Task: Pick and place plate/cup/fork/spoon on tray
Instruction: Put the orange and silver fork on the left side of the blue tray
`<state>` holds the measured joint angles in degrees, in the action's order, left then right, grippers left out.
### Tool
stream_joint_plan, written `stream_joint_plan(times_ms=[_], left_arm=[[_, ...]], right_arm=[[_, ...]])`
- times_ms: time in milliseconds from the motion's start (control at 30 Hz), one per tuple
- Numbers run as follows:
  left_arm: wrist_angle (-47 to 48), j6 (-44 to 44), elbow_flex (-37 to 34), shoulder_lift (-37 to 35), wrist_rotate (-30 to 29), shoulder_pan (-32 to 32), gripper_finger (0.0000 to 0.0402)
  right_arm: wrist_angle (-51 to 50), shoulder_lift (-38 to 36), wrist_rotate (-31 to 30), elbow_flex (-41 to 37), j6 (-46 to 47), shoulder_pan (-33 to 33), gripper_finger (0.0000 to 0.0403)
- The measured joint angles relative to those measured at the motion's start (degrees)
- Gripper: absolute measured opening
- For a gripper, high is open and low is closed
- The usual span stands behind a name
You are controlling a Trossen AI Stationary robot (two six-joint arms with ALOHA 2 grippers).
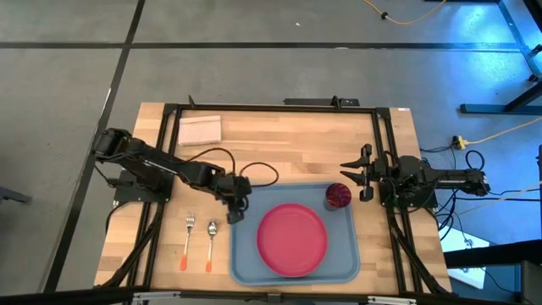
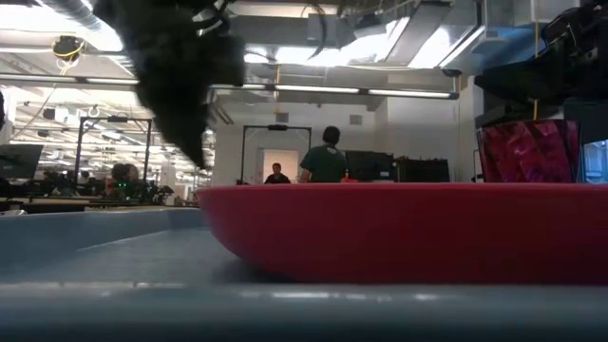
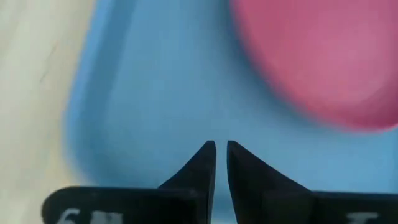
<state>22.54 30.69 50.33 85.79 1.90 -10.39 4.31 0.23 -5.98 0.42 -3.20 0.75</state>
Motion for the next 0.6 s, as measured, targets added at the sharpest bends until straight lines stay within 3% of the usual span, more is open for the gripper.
stream_joint_plan(times_ms=[200, 600], left_arm=[[12.6, 13.7, 0.0, -2.5, -0.7, -0.2, 0.0032], [17.4, 31.2, 0.0, -2.4, 2.7, -7.2, 0.0032]], right_arm=[[0.2, 0.0, 0.0, 0.0, 0.0, 0.0, 0.0110], [0.2, 0.0, 0.0, 0.0, 0.0, 0.0, 0.0110]])
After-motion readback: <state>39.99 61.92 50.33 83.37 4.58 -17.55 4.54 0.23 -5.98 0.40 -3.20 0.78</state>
